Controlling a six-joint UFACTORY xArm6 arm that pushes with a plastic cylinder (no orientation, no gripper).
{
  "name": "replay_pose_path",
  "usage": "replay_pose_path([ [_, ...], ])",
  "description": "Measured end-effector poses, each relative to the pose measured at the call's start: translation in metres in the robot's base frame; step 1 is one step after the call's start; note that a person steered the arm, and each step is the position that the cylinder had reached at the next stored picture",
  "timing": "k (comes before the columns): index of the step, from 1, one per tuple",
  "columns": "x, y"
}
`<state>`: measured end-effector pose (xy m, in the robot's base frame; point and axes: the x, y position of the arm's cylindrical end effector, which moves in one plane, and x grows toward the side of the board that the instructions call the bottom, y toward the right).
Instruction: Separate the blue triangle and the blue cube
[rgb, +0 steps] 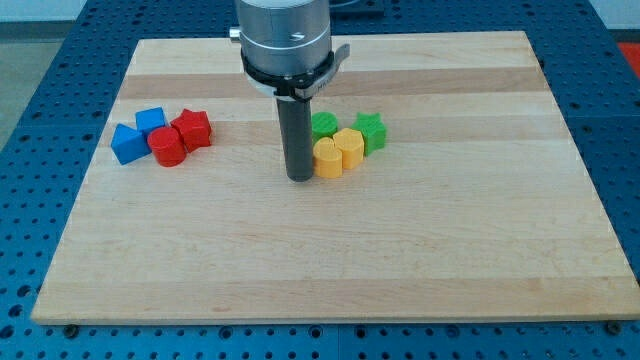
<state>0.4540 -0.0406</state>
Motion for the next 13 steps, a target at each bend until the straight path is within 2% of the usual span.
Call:
replay_pose_path([
  [2,0.004,-0.001],
  [3,0.030,-0.032],
  [4,0.044,-0.085],
  [6,0.042,-0.198],
  [7,0.016,-0.218],
  [8,-0.014,-0.227],
  [10,-0.042,-0.234],
  [13,-0.051,-0.220],
])
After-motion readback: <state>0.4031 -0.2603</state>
